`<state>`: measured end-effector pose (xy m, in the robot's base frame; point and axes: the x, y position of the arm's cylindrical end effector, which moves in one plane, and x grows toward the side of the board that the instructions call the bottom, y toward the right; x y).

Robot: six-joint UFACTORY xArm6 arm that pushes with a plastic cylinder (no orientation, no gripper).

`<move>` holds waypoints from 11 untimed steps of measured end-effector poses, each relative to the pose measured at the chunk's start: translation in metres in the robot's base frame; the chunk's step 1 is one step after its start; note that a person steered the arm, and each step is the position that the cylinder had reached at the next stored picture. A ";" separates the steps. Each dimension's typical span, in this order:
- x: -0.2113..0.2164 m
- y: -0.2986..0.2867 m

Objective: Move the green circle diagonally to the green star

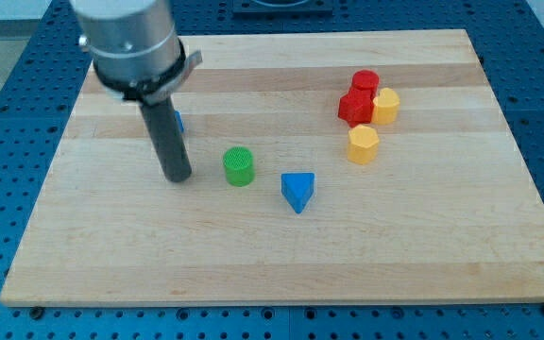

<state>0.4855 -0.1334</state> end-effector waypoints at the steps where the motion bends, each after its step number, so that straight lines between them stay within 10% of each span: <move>1: 0.024 0.010; 5: 0.018 0.077; 11: -0.174 0.077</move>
